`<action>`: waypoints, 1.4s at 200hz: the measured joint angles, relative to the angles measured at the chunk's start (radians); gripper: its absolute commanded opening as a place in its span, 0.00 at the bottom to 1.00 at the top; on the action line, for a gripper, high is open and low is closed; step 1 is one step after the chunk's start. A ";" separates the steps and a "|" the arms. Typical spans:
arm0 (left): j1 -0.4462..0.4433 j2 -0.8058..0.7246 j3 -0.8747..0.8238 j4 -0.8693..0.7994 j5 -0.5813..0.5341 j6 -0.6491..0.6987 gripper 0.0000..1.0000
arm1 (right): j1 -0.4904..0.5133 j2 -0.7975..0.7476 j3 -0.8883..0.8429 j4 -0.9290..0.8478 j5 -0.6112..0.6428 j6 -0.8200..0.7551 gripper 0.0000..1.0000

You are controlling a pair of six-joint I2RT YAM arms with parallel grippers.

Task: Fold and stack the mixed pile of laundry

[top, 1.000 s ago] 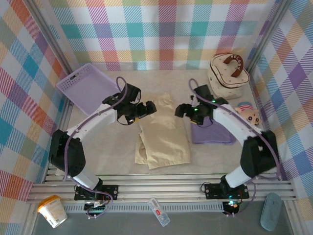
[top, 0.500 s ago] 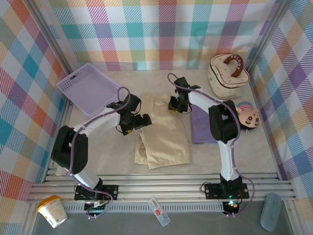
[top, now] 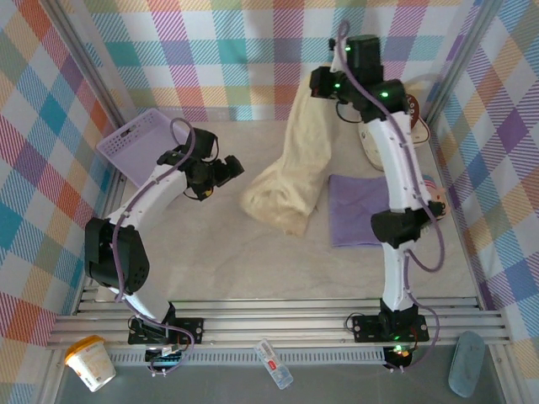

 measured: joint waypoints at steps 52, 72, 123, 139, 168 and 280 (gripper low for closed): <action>0.064 0.001 -0.045 -0.015 -0.038 -0.034 1.00 | 0.196 -0.213 -0.599 0.048 -0.188 -0.015 0.14; 0.077 0.000 -0.080 -0.019 -0.043 -0.037 1.00 | 0.320 -0.145 -0.826 0.048 -0.270 -0.029 0.45; 0.037 -0.020 -0.152 -0.015 -0.019 -0.002 1.00 | 0.387 -0.172 -1.231 0.083 -0.306 0.026 0.76; -0.031 -0.020 -0.152 -0.014 -0.030 0.056 1.00 | 0.324 -0.287 -1.274 0.108 -0.240 0.072 0.75; -0.200 -0.018 -0.150 -0.010 -0.081 0.185 0.97 | 0.179 -0.477 -1.354 0.141 -0.102 0.200 0.74; -0.612 0.318 0.098 -0.033 -0.399 0.630 0.90 | -0.114 -0.451 -1.628 0.325 -0.021 0.486 0.67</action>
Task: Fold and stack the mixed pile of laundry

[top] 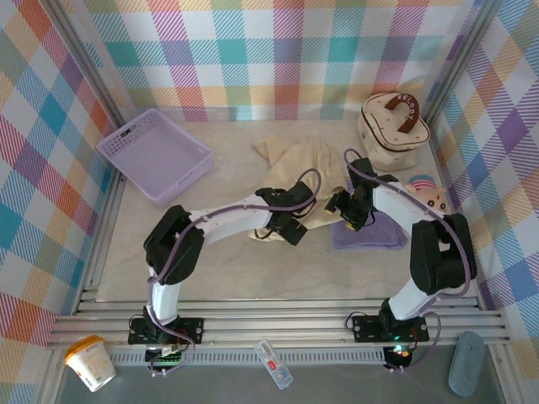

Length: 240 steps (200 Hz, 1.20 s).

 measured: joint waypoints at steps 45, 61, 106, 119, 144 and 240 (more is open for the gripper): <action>0.002 0.086 0.039 -0.063 -0.091 0.017 0.32 | -0.041 0.106 0.028 0.056 -0.008 0.031 0.25; 0.005 0.089 0.071 -0.086 -0.103 0.006 0.00 | -0.048 0.124 0.048 0.061 -0.011 0.031 0.07; 0.056 0.049 0.212 -0.143 -0.077 -0.072 0.00 | -0.059 0.051 0.100 0.047 -0.011 -0.012 0.01; 0.105 -0.003 0.212 -0.146 -0.011 -0.109 0.00 | -0.060 -0.010 0.100 0.024 -0.011 -0.035 0.14; 0.201 -0.104 0.212 -0.149 0.088 -0.158 0.00 | -0.061 -0.114 0.105 -0.039 -0.011 -0.089 0.06; 0.385 -0.068 0.270 -0.206 0.460 -0.338 0.00 | -0.073 0.000 0.274 -0.155 -0.126 -0.154 0.00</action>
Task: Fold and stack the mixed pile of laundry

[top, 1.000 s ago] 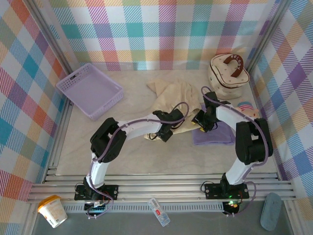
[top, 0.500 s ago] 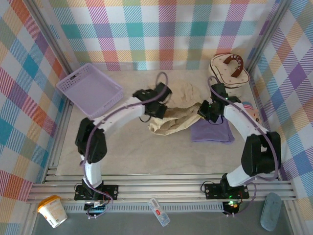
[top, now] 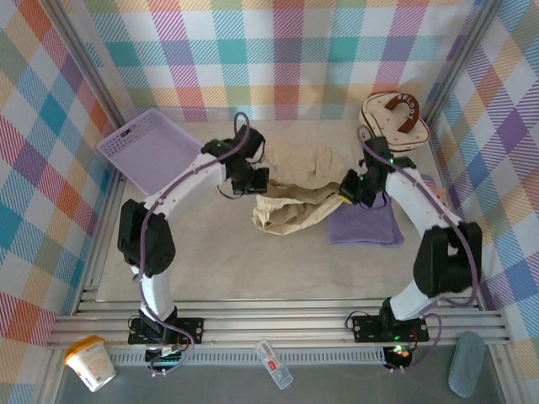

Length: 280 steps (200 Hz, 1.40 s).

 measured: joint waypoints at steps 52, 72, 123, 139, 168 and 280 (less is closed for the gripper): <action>0.220 0.304 0.639 0.142 0.222 -0.308 0.00 | -0.065 0.304 0.732 0.012 -0.156 -0.038 0.00; 0.298 0.307 0.741 0.188 0.217 -0.354 0.00 | -0.100 0.236 0.774 0.064 -0.185 -0.063 0.00; 0.357 -0.309 -0.312 0.492 0.133 -0.459 0.00 | -0.142 -0.206 0.155 0.226 -0.211 -0.090 0.00; 0.348 -0.450 -0.648 0.521 0.095 -0.506 0.20 | -0.140 -0.259 -0.097 0.269 -0.235 -0.064 0.00; 0.308 -0.573 -0.974 0.404 0.019 -0.543 1.00 | -0.135 -0.254 -0.484 0.264 -0.248 -0.009 0.37; 0.145 -0.406 -0.673 0.358 -0.129 -0.368 0.70 | -0.022 -0.117 -0.289 0.225 -0.135 0.010 0.44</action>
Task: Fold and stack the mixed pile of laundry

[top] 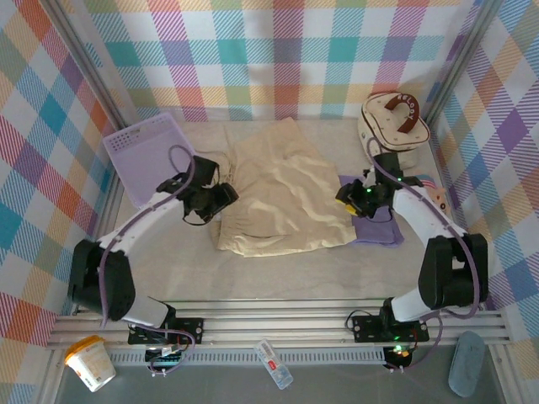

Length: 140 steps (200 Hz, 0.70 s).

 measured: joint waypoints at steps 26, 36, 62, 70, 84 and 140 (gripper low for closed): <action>-0.010 0.092 0.016 0.000 -0.079 0.049 0.74 | 0.130 0.079 0.060 -0.011 0.048 0.012 0.44; -0.010 0.124 0.021 0.001 -0.098 0.061 0.73 | 0.171 0.107 0.080 -0.010 0.066 0.016 0.44; -0.019 0.208 0.028 0.031 -0.113 0.090 0.60 | 0.247 0.163 0.098 -0.012 0.094 0.031 0.44; -0.028 0.232 0.028 0.036 -0.113 0.096 0.53 | 0.254 0.178 0.098 -0.016 0.101 0.036 0.44; -0.048 0.264 0.028 0.046 -0.114 0.102 0.44 | 0.254 0.197 0.097 -0.023 0.113 0.047 0.43; -0.066 0.278 0.030 0.052 -0.113 0.112 0.00 | 0.247 0.207 0.100 -0.054 0.166 0.052 0.40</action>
